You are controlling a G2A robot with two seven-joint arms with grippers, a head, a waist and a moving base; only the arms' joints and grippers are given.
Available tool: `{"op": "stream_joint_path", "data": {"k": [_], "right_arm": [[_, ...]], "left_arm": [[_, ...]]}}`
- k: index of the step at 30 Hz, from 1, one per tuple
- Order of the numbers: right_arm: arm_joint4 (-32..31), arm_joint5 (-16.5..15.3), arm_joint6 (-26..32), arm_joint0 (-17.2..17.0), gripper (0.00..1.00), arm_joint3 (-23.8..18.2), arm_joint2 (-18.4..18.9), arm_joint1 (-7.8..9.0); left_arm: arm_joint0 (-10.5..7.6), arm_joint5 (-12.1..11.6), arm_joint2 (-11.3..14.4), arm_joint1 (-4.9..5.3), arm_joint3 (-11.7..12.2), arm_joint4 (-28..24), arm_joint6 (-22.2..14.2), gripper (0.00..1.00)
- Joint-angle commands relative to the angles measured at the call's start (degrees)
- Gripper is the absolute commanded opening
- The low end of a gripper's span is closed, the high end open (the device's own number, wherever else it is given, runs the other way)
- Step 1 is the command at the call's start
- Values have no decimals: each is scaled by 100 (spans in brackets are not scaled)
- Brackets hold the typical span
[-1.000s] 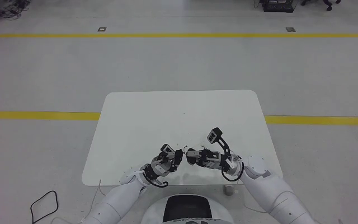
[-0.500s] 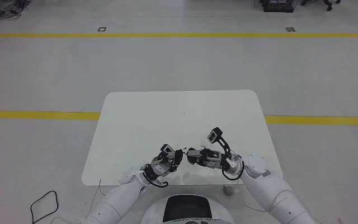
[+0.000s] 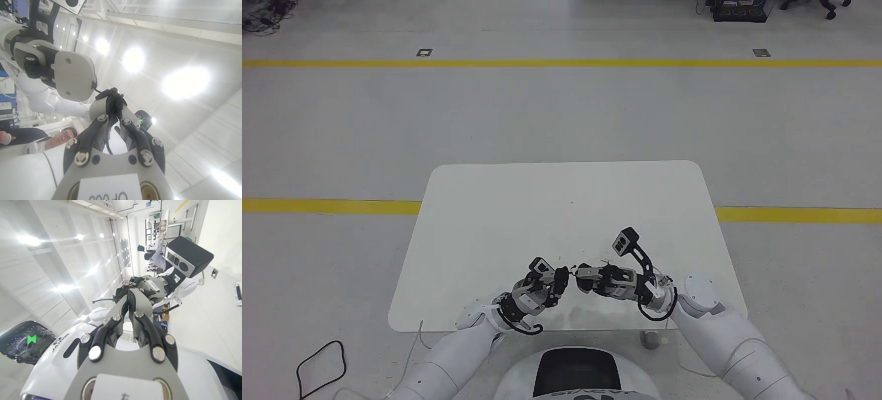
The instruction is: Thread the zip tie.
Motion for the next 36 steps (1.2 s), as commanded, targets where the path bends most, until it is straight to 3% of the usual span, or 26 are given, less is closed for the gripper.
{"op": "stream_joint_path", "data": {"k": [1,36], "right_arm": [[-3,2,-3,5,0,13,-8,-5],[-9,75,35,118,0,268,-58,-72]], "left_arm": [[0,0,0,0,0,0,0,0],[0,0,0,0,0,0,0,0]]}}
